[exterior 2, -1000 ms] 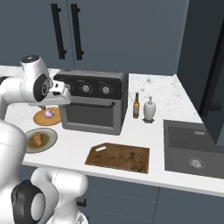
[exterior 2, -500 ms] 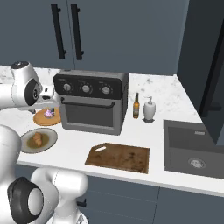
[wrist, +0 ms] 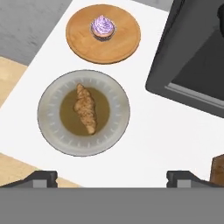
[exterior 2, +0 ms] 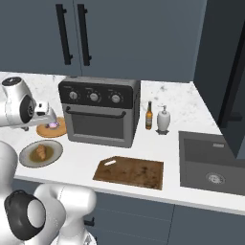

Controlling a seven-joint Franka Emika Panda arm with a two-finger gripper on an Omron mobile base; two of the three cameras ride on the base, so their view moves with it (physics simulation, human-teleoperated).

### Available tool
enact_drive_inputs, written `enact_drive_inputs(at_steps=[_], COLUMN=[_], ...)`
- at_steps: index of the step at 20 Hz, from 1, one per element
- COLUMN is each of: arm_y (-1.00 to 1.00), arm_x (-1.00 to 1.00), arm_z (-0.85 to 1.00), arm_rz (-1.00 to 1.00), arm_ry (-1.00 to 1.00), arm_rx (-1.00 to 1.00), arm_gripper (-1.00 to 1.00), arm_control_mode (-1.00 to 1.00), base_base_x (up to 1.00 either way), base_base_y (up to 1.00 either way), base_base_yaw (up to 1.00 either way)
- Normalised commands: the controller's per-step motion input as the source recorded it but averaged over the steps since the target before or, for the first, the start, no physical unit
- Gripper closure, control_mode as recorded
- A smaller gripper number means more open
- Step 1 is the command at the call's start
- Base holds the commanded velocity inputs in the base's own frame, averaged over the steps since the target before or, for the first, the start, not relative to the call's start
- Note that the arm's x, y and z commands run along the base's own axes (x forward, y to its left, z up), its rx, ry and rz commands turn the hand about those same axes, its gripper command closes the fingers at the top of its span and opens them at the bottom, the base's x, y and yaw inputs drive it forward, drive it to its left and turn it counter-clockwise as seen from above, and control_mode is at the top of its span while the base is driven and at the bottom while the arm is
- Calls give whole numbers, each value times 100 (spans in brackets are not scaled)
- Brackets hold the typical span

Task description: From the different types of pastries on the counter, select a croissant and place it on the cutting board. Then retrieve a jar of jam from the cabinet and place it alongside the croissant on the cutting board.

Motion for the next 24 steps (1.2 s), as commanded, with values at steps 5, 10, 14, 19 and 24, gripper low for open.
enact_drive_inputs(at_steps=[5, 10, 14, 19, 24], arm_y=[40, 30, 22, 21, 16], arm_x=[4, 19, 19, 22, 24], arm_z=[-33, -43, -49, -46, -39], arm_rz=[7, 7, 6, 6, 6], arm_ry=[0, 0, 0, 0, 0], arm_rx=[0, 0, 0, 0, 0], arm_gripper=[-100, -100, -100, -100, -100], arm_control_mode=[-100, -100, -100, -100, -100], base_base_x=[0, 0, 0, 0, 0], base_base_y=[0, 0, 0, 0, 0], base_base_yaw=[0, 0, 0, 0, 0])
